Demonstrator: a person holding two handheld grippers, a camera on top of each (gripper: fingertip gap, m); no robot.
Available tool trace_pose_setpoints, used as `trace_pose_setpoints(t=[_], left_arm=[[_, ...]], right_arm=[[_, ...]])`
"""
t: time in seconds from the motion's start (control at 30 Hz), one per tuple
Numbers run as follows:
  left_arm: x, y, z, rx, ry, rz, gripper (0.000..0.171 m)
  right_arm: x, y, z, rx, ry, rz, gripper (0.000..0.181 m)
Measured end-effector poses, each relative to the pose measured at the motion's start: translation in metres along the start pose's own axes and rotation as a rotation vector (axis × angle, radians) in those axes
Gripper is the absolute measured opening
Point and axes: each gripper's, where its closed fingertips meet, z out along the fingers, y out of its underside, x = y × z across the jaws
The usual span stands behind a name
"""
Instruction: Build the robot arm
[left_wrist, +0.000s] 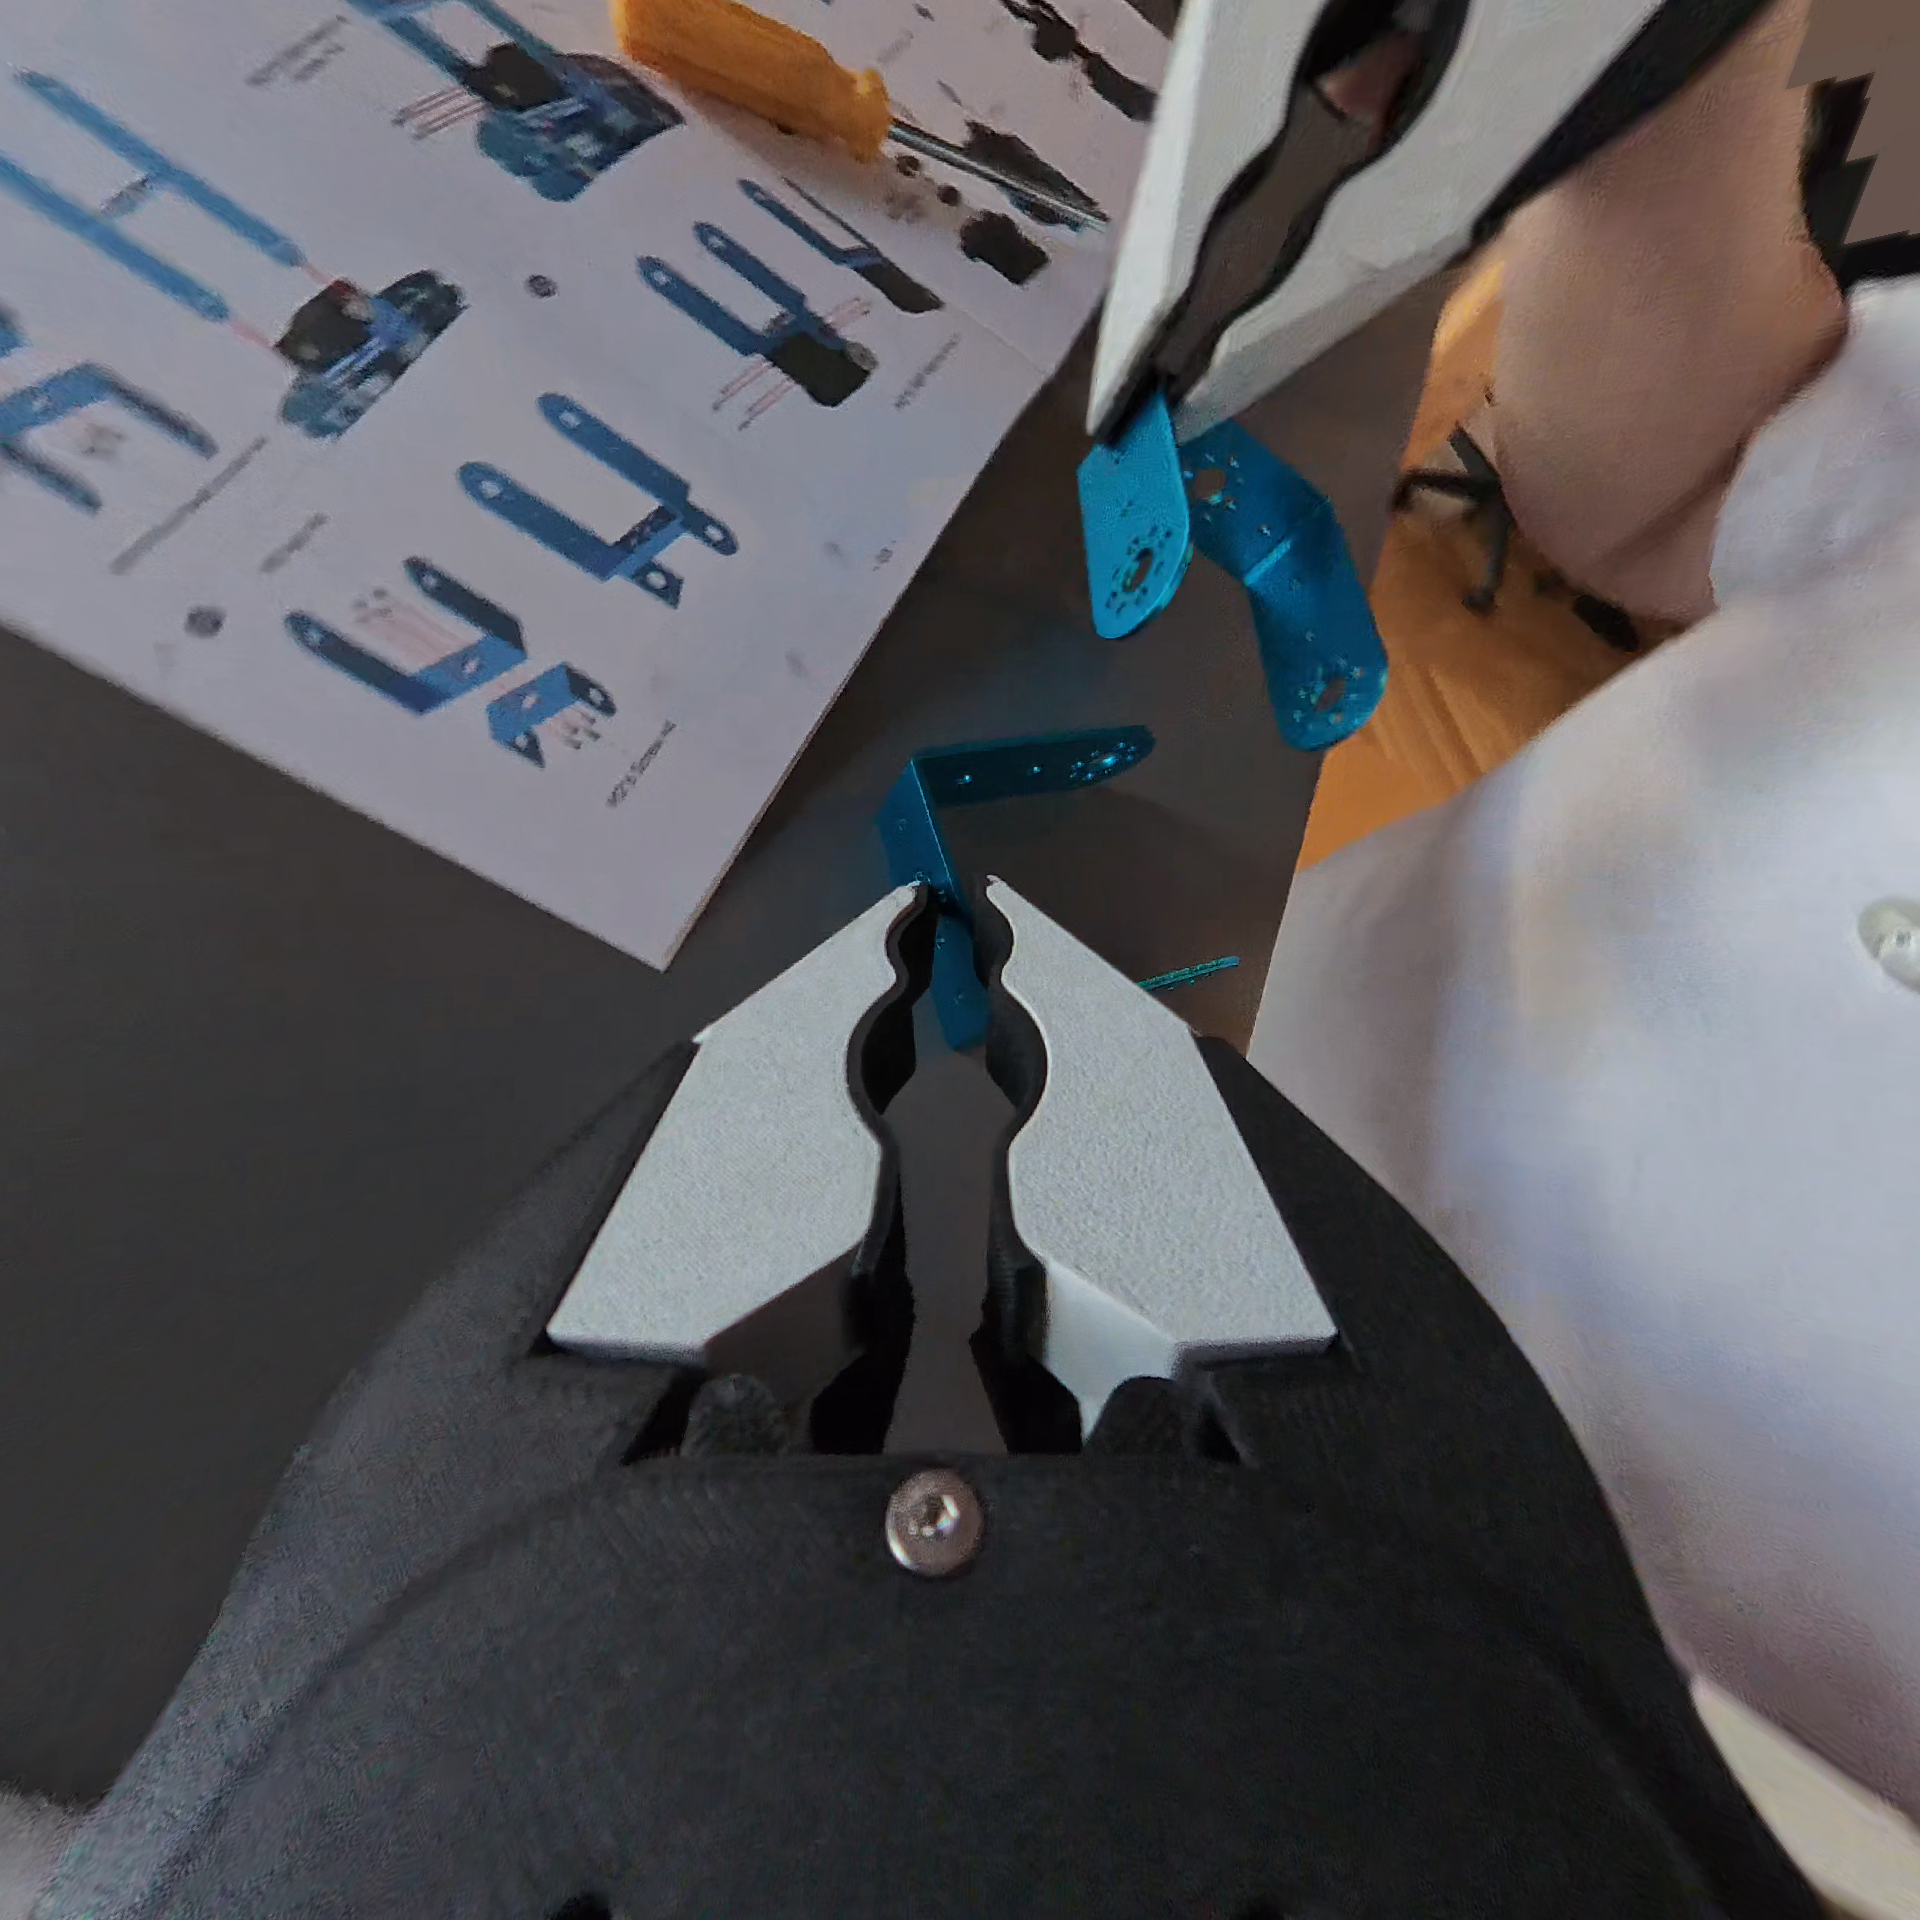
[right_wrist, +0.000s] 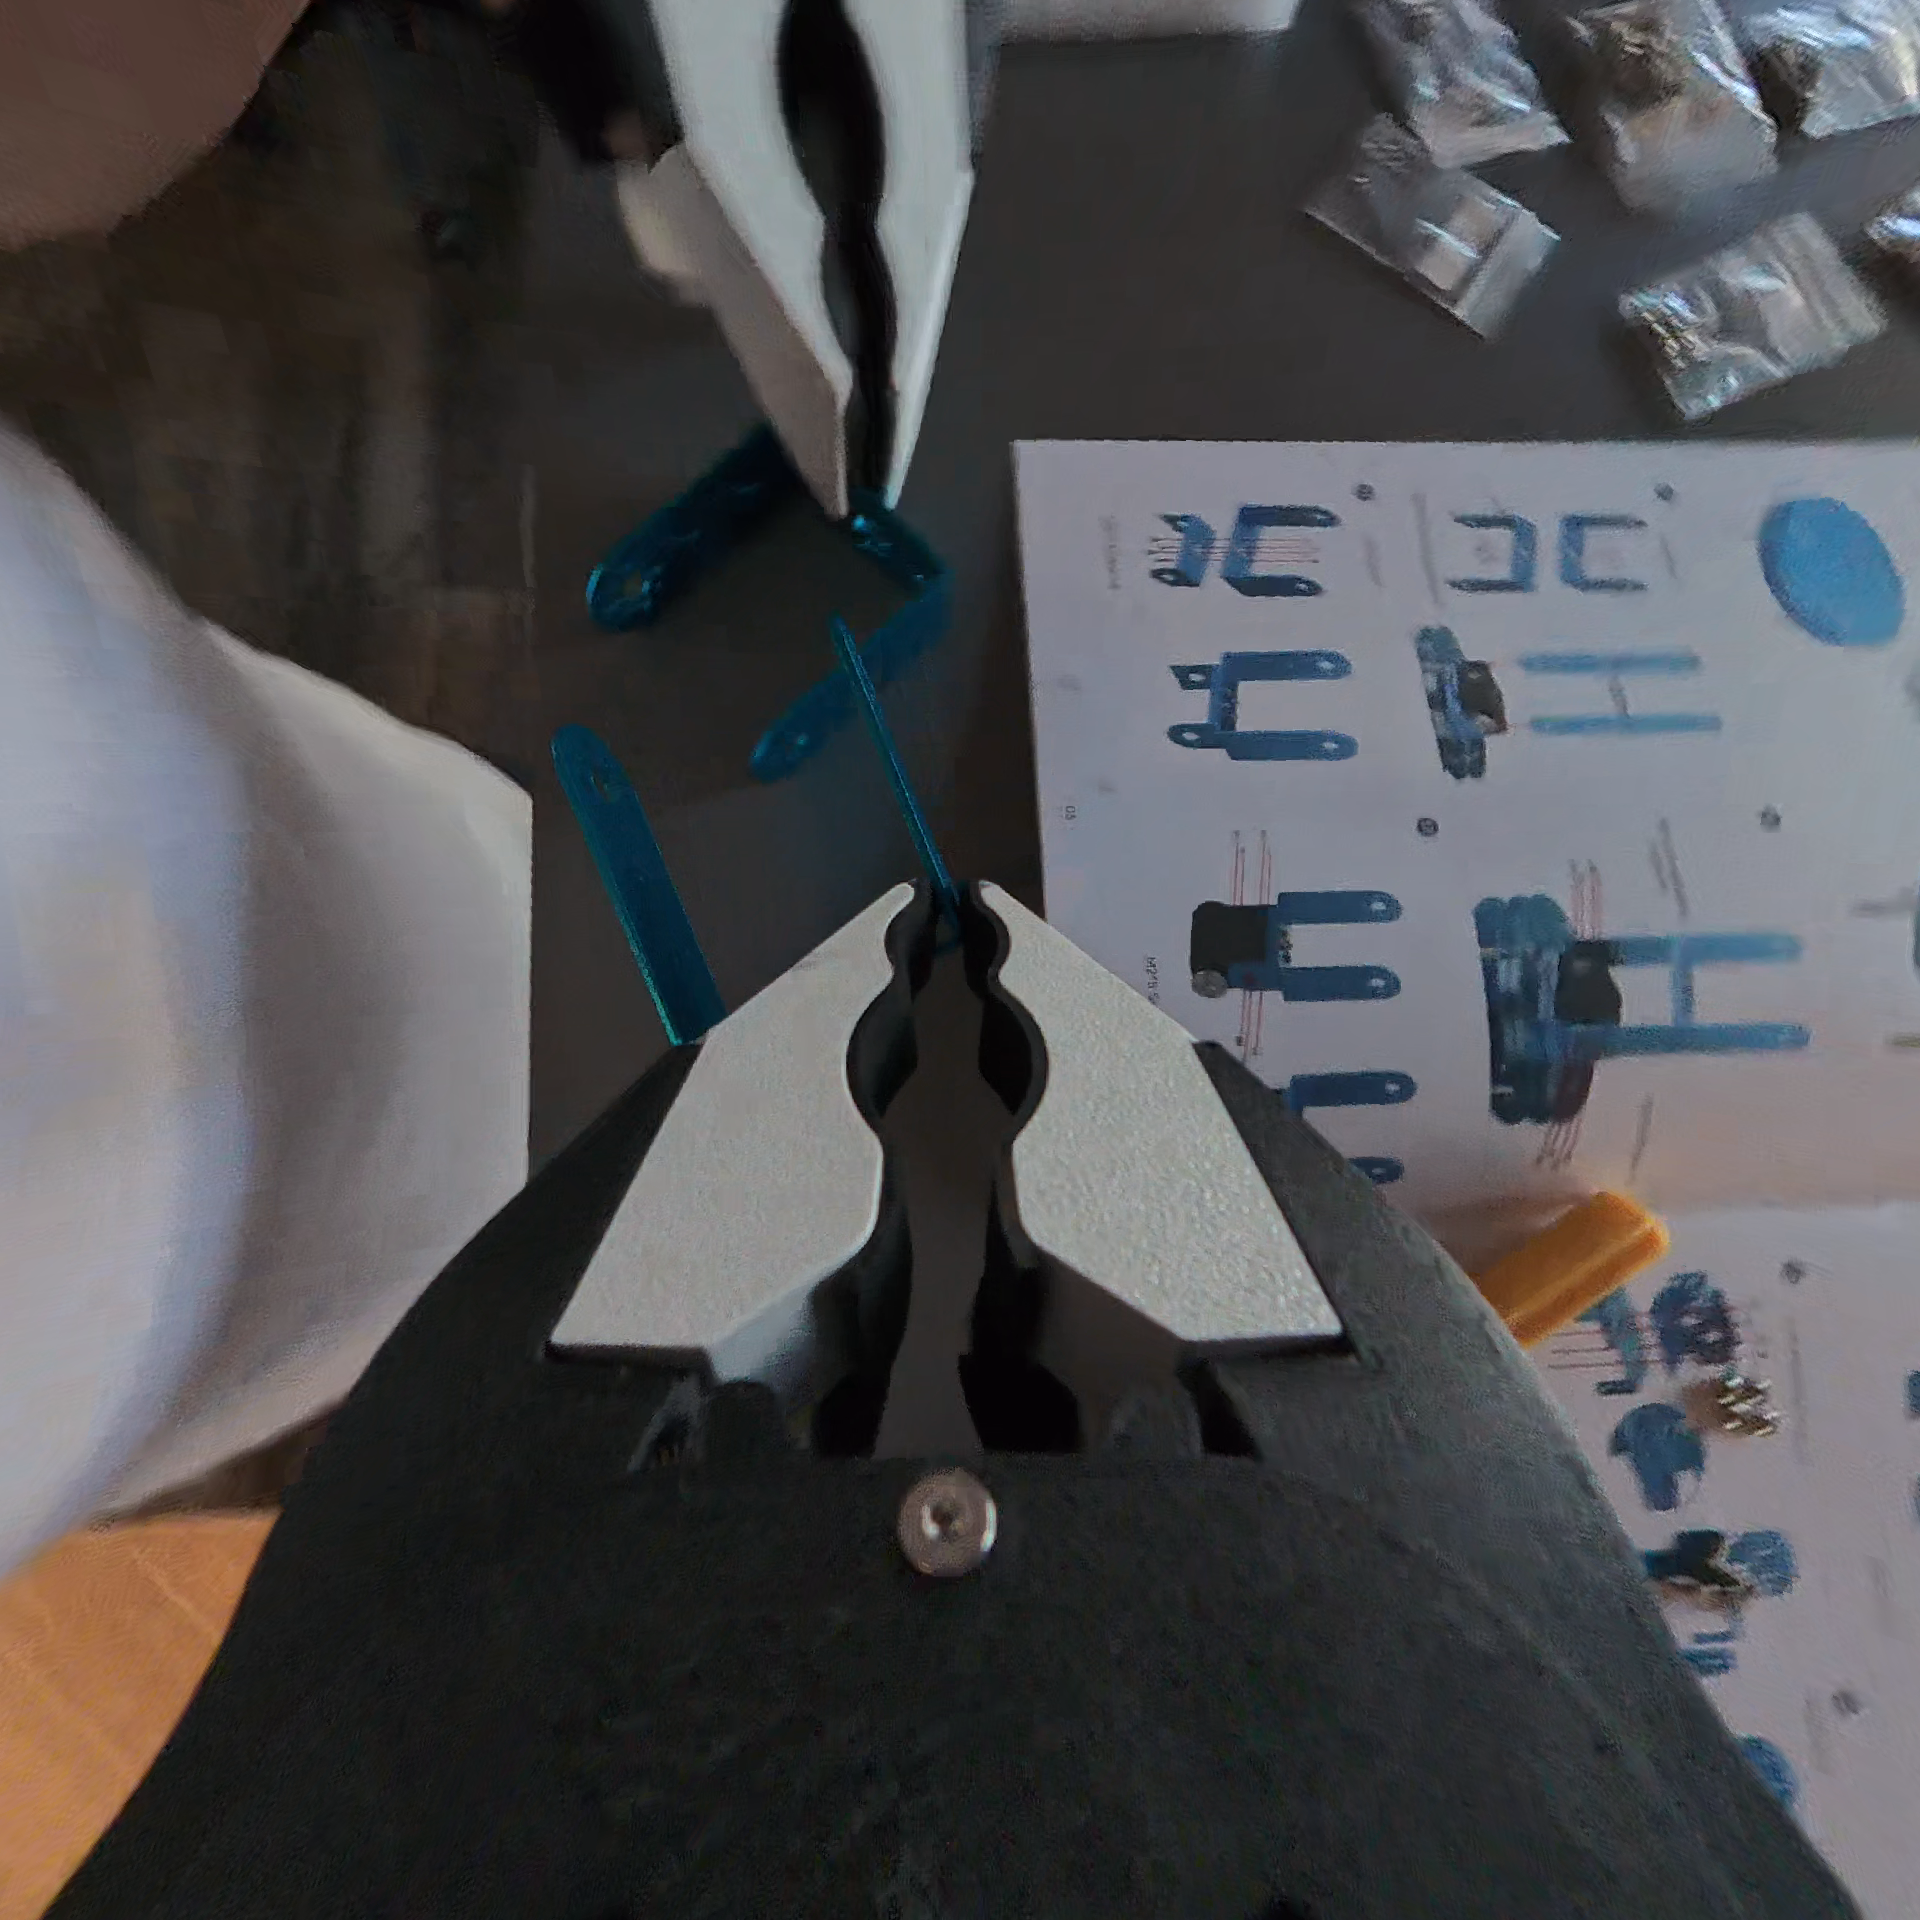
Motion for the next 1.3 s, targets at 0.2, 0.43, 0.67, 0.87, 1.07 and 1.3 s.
trace_pose_setpoints(t=[0.2,0.43,0.67,0.87,1.07,1.3], left_arm=[[0.0,-0.001,0.001,-0.09,0.142,0.147,0.004],[-0.013,-0.018,-0.009,0.019,0.047,0.005,0.014],[-0.001,-0.024,-0.039,0.439,-0.036,-0.33,0.039],[0.002,-0.007,-0.023,0.334,-0.239,-0.439,0.041],[0.006,0.013,-0.005,0.129,-0.35,-0.424,0.04],[-0.003,0.02,-0.007,0.104,-0.371,-0.435,0.02]], right_arm=[[-0.011,0.007,0.009,-0.066,-0.174,-0.302,0.003],[0.005,0.008,0.024,-0.058,-0.142,-0.181,0.026],[0.007,0.01,-0.021,0.366,-0.037,0.533,0.024],[-0.007,0.014,-0.004,0.257,0.159,0.566,0.028],[-0.022,0.023,0.017,0.177,0.102,0.579,0.026],[-0.015,0.028,0.015,0.216,0.056,0.565,0.011]])
